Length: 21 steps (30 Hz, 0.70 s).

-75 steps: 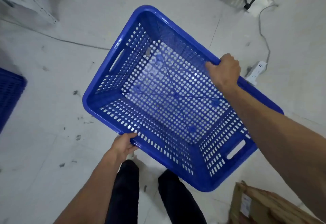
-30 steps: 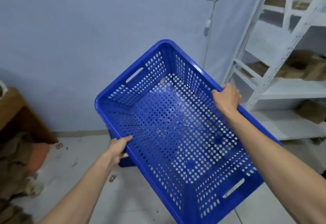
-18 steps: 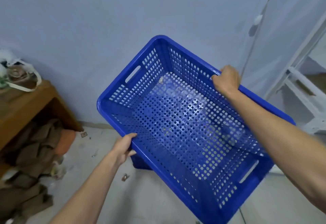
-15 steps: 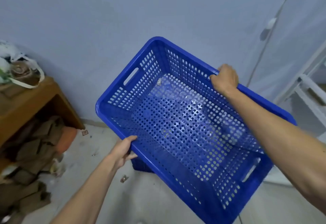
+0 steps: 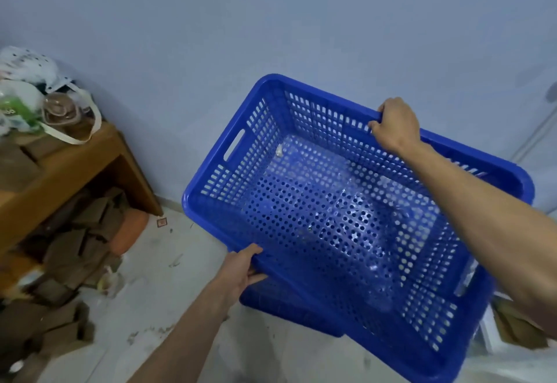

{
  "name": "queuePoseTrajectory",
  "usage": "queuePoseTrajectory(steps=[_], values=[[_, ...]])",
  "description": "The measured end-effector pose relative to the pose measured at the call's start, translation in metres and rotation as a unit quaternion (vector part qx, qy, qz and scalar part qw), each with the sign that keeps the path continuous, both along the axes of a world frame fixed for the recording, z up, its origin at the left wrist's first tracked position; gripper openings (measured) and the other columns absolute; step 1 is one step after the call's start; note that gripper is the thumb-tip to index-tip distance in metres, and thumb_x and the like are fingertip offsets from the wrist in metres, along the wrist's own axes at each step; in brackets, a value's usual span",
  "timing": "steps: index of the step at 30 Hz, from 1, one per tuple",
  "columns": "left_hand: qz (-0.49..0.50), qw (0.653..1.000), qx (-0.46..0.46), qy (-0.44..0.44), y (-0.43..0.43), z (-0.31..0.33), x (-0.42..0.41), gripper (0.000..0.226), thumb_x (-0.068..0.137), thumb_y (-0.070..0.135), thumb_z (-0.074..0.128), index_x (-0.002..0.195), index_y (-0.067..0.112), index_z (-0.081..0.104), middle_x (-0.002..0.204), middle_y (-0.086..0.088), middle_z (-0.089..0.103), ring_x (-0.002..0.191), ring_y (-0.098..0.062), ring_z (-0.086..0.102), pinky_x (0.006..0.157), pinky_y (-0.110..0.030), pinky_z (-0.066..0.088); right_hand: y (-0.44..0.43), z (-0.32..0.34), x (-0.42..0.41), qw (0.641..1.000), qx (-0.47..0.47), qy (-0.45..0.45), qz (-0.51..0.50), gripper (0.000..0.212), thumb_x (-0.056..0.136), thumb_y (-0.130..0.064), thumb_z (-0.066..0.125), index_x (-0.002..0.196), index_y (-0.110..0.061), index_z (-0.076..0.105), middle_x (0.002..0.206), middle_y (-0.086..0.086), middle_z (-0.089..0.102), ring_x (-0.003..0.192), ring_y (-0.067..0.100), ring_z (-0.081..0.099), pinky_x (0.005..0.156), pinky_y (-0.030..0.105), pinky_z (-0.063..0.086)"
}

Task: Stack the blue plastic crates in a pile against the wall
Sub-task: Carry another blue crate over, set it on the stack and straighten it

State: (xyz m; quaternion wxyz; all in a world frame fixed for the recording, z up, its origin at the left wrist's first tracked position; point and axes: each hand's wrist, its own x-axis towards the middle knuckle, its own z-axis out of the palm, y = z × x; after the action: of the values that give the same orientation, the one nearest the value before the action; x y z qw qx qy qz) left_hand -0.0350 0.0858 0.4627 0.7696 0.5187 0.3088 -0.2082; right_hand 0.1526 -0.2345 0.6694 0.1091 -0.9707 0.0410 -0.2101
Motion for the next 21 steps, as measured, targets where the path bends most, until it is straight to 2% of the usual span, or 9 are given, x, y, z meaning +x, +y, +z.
queuePoseTrajectory(steps=[4,7,10,16,19,21], values=[[0.012,1.0,-0.012,0.026,-0.008,-0.013,0.001,0.032,0.088,0.017,0.068,0.118,0.007,0.062,0.091,-0.013,0.08,0.078,-0.025,0.078,0.057,-0.033,0.061,0.011,-0.02,0.035,0.999,-0.01,0.012,0.044,0.02,0.088,-0.021,0.067,0.09,-0.006,0.054,0.1,0.017,0.058,0.077,0.028,0.05,0.064,0.038,0.041],[0.037,0.998,-0.025,0.052,-0.018,-0.021,0.0,0.027,0.089,0.017,0.066,0.114,0.008,0.062,0.083,-0.011,0.08,0.075,-0.023,0.078,0.06,-0.034,0.061,0.021,-0.034,0.058,0.997,-0.021,0.031,0.066,0.019,0.089,-0.021,0.066,0.09,-0.006,0.055,0.101,0.017,0.058,0.078,0.03,0.052,0.065,0.038,0.042],[0.059,0.996,-0.042,0.053,-0.028,-0.023,-0.004,0.026,0.088,0.014,0.064,0.113,0.007,0.062,0.087,-0.014,0.08,0.081,-0.028,0.077,0.064,-0.037,0.062,0.022,-0.049,0.082,0.993,-0.023,0.054,0.099,0.021,0.089,-0.021,0.067,0.095,-0.003,0.057,0.104,0.019,0.058,0.085,0.036,0.057,0.068,0.041,0.045],[0.089,0.994,-0.036,0.048,-0.053,-0.014,0.006,0.028,0.09,0.008,0.06,0.118,0.003,0.06,0.09,-0.015,0.078,0.077,-0.024,0.075,0.057,-0.033,0.061,0.009,-0.08,0.121,0.985,-0.006,0.122,0.119,0.022,0.092,-0.02,0.066,0.107,-0.007,0.057,0.113,0.019,0.055,0.092,0.037,0.056,0.075,0.042,0.044],[0.088,0.995,-0.022,0.049,-0.063,-0.019,0.005,0.029,0.09,0.008,0.057,0.119,0.004,0.061,0.097,-0.018,0.078,0.088,-0.03,0.074,0.075,-0.04,0.064,0.0,-0.096,0.128,0.981,-0.009,0.142,0.131,0.03,0.094,-0.025,0.064,0.12,-0.011,0.057,0.12,0.019,0.053,0.095,0.038,0.056,0.079,0.045,0.047],[0.093,0.994,-0.013,0.054,-0.066,-0.023,0.004,0.027,0.09,0.009,0.057,0.117,0.006,0.062,0.1,-0.021,0.077,0.087,-0.031,0.074,0.077,-0.04,0.063,-0.002,-0.101,0.131,0.98,-0.022,0.144,0.137,0.033,0.095,-0.027,0.063,0.124,-0.013,0.057,0.121,0.019,0.053,0.093,0.037,0.057,0.08,0.046,0.048]])
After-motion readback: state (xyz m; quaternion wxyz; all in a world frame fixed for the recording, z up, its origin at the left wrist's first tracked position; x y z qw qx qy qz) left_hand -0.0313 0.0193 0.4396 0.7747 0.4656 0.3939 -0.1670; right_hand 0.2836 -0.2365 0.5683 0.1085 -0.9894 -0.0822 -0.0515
